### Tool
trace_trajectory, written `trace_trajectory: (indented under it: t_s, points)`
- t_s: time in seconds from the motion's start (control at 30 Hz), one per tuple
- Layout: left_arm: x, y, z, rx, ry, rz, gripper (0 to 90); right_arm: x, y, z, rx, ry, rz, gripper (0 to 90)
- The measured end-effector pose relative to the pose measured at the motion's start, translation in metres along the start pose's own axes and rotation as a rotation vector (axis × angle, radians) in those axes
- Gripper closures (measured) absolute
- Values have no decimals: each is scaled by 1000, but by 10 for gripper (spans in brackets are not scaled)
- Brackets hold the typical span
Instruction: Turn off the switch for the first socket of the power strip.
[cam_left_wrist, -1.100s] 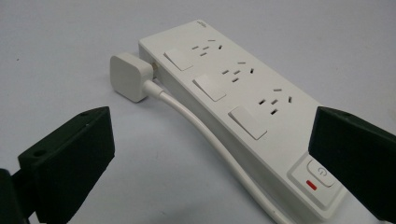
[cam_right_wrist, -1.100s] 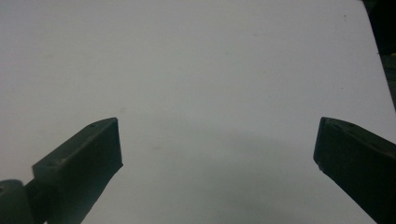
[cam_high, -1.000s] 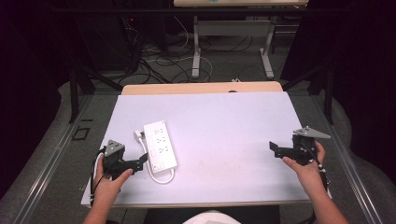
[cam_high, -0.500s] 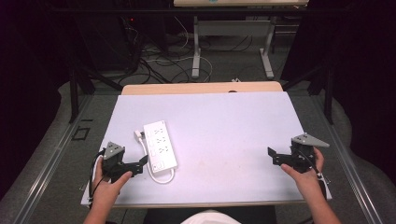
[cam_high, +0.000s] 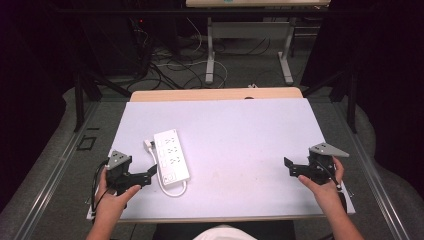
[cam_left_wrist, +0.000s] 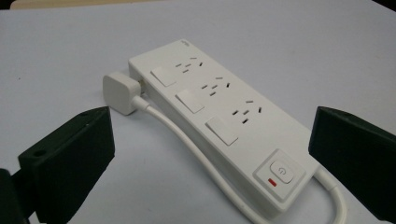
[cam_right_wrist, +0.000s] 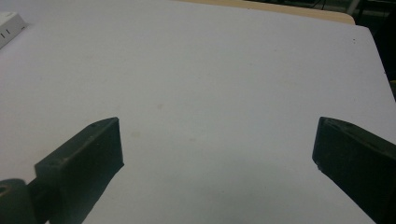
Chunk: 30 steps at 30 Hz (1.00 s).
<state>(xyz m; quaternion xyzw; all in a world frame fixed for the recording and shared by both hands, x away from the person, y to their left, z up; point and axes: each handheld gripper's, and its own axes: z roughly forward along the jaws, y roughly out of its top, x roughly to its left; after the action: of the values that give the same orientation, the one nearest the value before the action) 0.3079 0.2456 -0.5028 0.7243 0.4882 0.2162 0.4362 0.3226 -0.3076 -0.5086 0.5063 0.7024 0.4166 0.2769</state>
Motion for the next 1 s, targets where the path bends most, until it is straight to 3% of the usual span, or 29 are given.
trace_trajectory:
  t_s: [0.4,0.63,0.8,1.0]
  points:
    - [-6,19,-6,29,-15,65,1,1,0,0,-5,-4,-6,30]
    - [-3,25,-8,30,-19,43,24,2,0,0,-9,-1,-4,47]
    - [1,30,-9,41,-5,55,56,3,0,1,-4,6,-6,48]
    - [5,34,-10,44,-16,16,130,4,0,1,-3,8,-2,50]
